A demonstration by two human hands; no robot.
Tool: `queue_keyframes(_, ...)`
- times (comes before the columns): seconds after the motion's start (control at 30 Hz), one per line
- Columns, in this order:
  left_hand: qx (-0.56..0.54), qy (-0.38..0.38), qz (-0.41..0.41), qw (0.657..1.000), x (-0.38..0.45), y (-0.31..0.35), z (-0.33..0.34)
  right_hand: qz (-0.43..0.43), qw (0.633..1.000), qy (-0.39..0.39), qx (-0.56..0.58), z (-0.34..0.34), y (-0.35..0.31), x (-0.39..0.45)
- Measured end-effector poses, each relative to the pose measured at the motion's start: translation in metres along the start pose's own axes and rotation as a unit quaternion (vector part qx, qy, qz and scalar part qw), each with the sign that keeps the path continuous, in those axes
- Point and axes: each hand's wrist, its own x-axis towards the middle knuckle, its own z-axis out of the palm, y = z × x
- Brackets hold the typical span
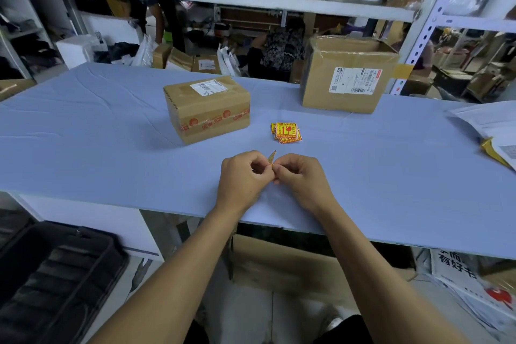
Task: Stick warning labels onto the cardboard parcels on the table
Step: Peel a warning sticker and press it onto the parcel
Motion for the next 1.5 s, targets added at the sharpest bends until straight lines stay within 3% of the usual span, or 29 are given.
queue_keyframes(0.73,0.017,0.005,0.026,1.000,0.002,-0.002,0.004,-0.018,0.999,-0.015,0.039,-0.002,0.002,0.002)
queue_keyframes(0.83,-0.030,0.002,-0.032,0.999,0.007,-0.007,0.006,-0.021,0.997,-0.007,0.075,-0.002,0.002,0.001)
queue_keyframes(0.97,-0.112,-0.071,-0.099,0.986,0.011,-0.007,0.002,-0.012,0.991,-0.005,0.131,-0.005,0.000,0.000)
queue_keyframes(1.13,-0.186,-0.058,-0.102,0.975,0.013,-0.012,-0.006,-0.007,0.994,-0.013,0.106,-0.004,0.001,0.000)
queue_keyframes(1.33,-0.163,-0.056,-0.082,0.982,0.013,-0.013,-0.007,0.007,0.996,-0.045,0.082,-0.002,-0.001,-0.001)
queue_keyframes(1.5,-0.195,-0.126,-0.065,0.970,0.013,-0.015,-0.008,0.015,0.994,0.014,0.107,-0.002,-0.002,0.002)
